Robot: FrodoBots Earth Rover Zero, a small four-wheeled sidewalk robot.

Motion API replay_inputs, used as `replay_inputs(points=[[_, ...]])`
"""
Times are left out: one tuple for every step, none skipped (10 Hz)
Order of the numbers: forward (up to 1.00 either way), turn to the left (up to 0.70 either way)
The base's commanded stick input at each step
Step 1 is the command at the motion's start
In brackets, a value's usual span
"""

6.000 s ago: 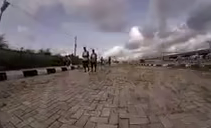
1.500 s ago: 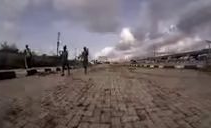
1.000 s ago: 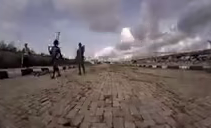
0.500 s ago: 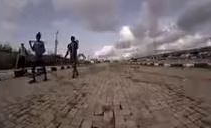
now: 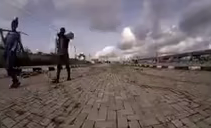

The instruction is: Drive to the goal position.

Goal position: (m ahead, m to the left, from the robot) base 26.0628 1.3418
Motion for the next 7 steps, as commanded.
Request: replay_inputs(points=[[1.00, 0.00], [1.00, 0.00], [1.00, 0.00], [1.00, 0.00], [1.00, 0.00], [1.00, 0.00], [1.00, 0.00]])
